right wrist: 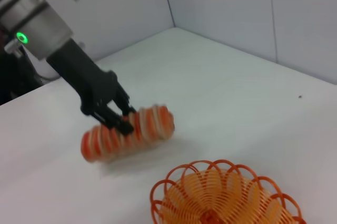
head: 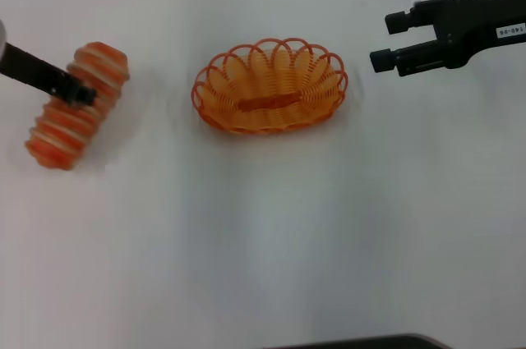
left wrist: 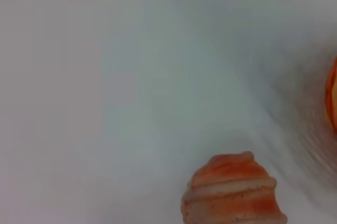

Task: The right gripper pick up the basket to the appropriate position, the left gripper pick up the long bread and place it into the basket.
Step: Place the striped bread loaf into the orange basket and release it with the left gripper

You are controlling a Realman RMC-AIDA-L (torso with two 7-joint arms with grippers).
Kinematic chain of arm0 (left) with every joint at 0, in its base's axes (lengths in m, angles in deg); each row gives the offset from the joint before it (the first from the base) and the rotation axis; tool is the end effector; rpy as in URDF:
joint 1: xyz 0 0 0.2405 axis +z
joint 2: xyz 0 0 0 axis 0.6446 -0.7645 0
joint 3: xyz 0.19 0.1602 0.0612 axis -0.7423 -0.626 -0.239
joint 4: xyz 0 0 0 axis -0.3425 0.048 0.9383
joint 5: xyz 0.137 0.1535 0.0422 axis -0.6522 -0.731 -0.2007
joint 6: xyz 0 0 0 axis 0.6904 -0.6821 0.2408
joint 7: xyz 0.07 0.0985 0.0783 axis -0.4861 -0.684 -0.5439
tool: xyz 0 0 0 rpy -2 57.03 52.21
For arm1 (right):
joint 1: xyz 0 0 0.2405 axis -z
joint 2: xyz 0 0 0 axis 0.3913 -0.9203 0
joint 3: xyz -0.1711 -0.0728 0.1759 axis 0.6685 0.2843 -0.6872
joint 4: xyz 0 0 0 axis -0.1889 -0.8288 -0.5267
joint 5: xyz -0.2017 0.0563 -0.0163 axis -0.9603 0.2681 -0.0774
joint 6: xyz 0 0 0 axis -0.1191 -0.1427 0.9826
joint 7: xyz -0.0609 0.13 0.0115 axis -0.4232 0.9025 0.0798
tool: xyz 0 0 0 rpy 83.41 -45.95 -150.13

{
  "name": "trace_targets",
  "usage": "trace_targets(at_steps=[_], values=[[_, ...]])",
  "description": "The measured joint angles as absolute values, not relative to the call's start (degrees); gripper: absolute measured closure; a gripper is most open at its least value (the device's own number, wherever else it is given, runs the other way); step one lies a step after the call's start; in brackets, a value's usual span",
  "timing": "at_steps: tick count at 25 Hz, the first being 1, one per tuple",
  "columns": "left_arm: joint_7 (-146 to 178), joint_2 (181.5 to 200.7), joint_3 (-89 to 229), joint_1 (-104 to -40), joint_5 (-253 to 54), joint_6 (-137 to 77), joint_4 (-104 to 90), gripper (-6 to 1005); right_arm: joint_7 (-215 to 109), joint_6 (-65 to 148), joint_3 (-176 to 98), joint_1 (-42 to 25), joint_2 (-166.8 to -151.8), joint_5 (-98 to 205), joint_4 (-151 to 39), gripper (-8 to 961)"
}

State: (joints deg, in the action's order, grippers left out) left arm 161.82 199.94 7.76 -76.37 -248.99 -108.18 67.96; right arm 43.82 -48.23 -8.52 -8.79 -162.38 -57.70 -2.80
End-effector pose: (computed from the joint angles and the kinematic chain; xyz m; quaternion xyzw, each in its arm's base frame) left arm -0.1987 0.3747 0.0185 -0.8750 -0.3757 0.1657 0.2563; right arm 0.2506 0.3439 0.0686 -0.9489 0.2553 0.1377 0.1247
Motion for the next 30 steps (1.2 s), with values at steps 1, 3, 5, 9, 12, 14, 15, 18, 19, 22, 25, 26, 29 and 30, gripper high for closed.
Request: trace_targets(at_steps=[1,3,5,9,12,14,15,18,19,22,25,26,29,30], values=[[160.2,199.94,9.6,-76.4,-248.7,-109.4,69.9,607,43.8,-48.2,-8.9,-8.6,-162.27,-57.7,-2.7,118],[157.2,199.94,12.3,-76.7,-247.6,-111.2,72.7,615,43.8,-48.3,-9.7,-8.2,-162.0,-57.7,-2.7,118],[153.6,199.94,14.4,-77.3,-244.8,-112.3,75.1,622,43.8,-48.3,-10.4,-7.6,-161.74,-57.7,-2.7,118],[146.7,199.76,14.6,-80.7,-236.2,-112.1,73.9,638,44.5,-49.0,-10.9,-7.0,-161.33,-57.7,-2.7,118],[141.9,199.94,14.2,-85.7,-233.3,-111.0,67.8,667,45.4,-50.4,-10.4,-6.9,-160.86,-57.8,-2.8,118],[138.5,200.05,14.0,-90.2,-232.7,-109.4,60.6,686,45.5,-51.3,-10.3,-6.9,-160.8,-57.8,-2.7,118],[137.2,200.04,14.0,-92.0,-232.3,-108.5,57.1,694,45.5,-51.9,-10.3,-6.9,-160.79,-57.8,-2.7,118],[134.0,200.06,14.1,-96.5,-231.3,-105.0,48.0,719,45.5,-52.8,-10.0,-6.9,-160.82,-57.9,-2.8,118],[133.4,200.07,14.0,-97.4,-231.2,-103.8,46.1,728,45.5,-53.0,-9.9,-6.9,-160.91,-57.9,-3.0,118],[132.4,200.08,13.0,-99.7,-231.1,-101.2,41.0,750,45.5,-53.1,-9.5,-7.0,-161.4,-58.6,-3.0,118],[132.3,200.15,12.2,-100.4,-231.1,-99.9,39.2,771,45.8,-53.1,-9.4,-7.4,-161.86,-60.2,-3.1,118],[132.3,200.16,12.0,-100.4,-231.1,-99.7,39.2,732,45.9,-53.1,-9.4,-7.5,-161.99,-60.6,-3.1,118],[132.2,200.18,12.3,-99.8,-230.7,-99.7,39.5,613,46.1,-53.1,-9.4,-7.6,-162.19,-61.0,-3.2,118],[132.2,200.18,12.5,-99.4,-230.2,-99.7,39.8,574,46.1,-53.0,-9.4,-7.7,-162.25,-61.0,-3.2,117]])
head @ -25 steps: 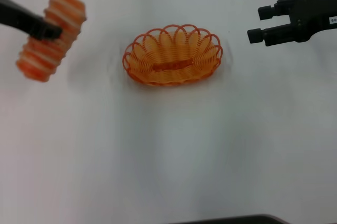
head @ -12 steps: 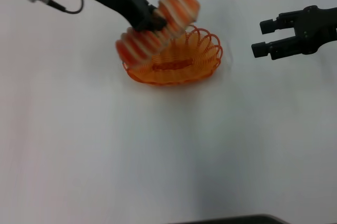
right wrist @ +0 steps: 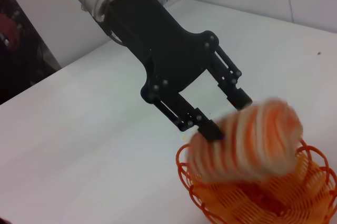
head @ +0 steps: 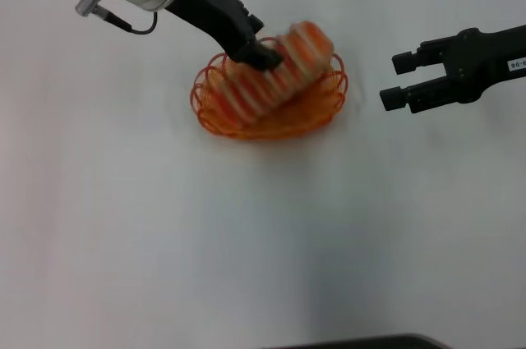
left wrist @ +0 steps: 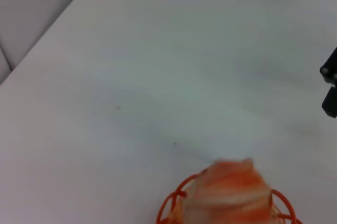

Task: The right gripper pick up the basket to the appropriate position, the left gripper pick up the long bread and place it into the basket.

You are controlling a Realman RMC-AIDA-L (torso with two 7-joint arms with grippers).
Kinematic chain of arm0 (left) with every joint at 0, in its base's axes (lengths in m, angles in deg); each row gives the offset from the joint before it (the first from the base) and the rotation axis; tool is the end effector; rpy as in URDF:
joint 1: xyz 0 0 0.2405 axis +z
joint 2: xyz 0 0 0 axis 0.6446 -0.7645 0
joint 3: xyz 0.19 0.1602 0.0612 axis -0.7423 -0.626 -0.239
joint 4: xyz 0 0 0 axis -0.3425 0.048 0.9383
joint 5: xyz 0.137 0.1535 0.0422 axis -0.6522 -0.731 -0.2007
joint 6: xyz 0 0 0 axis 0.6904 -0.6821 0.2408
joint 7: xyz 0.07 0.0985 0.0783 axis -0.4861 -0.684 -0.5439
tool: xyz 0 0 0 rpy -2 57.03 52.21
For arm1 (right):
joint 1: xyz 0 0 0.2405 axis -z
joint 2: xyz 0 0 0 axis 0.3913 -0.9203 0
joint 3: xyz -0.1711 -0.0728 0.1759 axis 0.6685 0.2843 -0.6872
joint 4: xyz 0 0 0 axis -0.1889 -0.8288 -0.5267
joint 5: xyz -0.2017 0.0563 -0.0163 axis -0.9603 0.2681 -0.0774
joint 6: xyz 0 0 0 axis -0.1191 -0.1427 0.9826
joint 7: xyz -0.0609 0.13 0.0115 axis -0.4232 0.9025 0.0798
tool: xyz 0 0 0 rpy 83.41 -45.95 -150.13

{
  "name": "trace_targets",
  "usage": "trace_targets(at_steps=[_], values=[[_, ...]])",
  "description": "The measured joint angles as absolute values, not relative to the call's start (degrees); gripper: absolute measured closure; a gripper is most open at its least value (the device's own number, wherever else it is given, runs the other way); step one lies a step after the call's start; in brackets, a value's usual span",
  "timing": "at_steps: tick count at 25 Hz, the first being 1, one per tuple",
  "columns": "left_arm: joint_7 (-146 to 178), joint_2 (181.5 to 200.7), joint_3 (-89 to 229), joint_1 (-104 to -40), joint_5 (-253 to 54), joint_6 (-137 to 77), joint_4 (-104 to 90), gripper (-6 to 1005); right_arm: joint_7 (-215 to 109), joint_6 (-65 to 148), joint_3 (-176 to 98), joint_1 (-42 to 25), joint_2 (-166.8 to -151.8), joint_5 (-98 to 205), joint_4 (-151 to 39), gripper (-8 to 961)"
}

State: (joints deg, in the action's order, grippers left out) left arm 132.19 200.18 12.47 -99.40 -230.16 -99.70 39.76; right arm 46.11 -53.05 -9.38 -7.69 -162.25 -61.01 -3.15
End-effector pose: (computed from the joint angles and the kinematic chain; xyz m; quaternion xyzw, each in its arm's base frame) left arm -0.0907 0.4105 -0.0624 -0.9862 -0.1252 0.0637 0.0881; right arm 0.2617 0.3254 0.0662 -0.9453 0.2920 0.1199 0.0825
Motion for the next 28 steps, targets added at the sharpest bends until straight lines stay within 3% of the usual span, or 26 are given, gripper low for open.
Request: trace_targets(at_steps=[7,14,22,28], values=[[132.0,200.14,12.9,-95.0,-225.0,-100.8,44.5,358,45.8,-52.7,-8.5,-8.6,-162.52,-61.0,-3.3,117],[130.1,199.14,23.1,-81.5,-216.5,-110.7,54.3,103,46.1,-52.5,-7.9,-8.9,-162.55,-61.0,-3.3,117],[123.1,194.58,37.7,-67.3,-207.8,-123.4,49.8,78,46.3,-52.4,-8.3,-8.9,-162.73,-60.5,-3.3,117],[120.1,191.31,40.9,-63.5,-206.4,-126.4,43.3,78,46.3,-51.9,-8.3,-9.7,-163.05,-60.4,-3.3,117]])
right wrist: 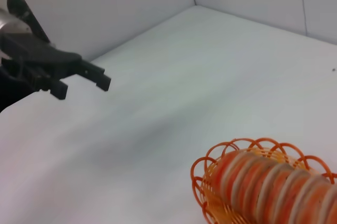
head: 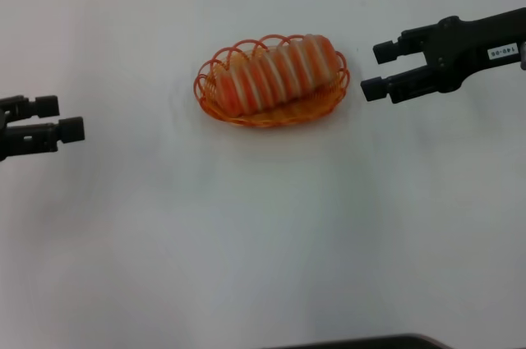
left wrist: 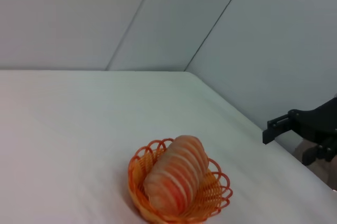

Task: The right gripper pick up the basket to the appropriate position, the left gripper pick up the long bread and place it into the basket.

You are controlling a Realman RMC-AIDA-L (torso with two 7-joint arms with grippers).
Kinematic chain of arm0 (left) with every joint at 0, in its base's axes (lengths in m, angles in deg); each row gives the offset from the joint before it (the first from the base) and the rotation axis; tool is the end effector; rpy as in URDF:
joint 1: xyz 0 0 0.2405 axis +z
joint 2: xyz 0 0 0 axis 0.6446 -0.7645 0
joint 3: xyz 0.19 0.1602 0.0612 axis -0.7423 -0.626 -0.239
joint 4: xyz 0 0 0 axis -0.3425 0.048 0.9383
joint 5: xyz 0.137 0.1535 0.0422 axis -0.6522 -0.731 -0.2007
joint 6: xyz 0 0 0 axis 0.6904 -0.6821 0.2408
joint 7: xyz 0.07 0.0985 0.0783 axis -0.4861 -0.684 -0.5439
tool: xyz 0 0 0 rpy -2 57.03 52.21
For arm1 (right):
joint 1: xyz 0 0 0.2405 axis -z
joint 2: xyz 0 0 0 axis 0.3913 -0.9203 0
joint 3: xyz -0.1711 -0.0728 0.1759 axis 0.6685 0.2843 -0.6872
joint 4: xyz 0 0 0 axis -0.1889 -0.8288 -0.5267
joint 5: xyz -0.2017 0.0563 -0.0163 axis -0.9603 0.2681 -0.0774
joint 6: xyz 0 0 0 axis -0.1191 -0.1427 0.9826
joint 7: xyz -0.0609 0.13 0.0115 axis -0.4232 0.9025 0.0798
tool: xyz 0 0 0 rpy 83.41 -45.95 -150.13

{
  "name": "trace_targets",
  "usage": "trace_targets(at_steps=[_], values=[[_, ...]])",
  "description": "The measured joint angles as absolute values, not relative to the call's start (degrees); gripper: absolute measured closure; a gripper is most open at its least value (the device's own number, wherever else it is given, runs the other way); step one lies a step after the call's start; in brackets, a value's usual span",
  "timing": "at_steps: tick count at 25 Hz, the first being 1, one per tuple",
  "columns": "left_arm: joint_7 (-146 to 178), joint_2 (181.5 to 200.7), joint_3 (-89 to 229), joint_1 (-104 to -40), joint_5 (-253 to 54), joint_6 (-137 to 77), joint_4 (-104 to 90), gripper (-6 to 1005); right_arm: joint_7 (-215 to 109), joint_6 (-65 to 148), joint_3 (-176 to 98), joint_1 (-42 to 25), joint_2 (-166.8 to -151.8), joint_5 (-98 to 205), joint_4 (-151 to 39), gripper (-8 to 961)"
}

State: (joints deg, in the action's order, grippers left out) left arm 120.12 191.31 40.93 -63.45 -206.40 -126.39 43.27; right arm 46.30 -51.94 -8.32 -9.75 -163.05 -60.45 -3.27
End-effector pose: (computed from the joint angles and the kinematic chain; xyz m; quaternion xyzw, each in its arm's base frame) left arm -0.2897 0.2929 0.0720 -0.8953 -0.3751 -0.2239 0.0875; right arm 0.2465 0.3356 0.0587 -0.9504 0.2742 0.1244 0.0783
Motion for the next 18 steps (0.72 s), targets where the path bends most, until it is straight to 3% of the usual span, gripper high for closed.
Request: trace_targets(at_steps=[18], values=[[119.4,190.96,40.7,-64.5,-207.0,-125.7,42.0,78,46.3,-51.6,-8.3,-11.0,-163.4,-60.4,-3.4,117]])
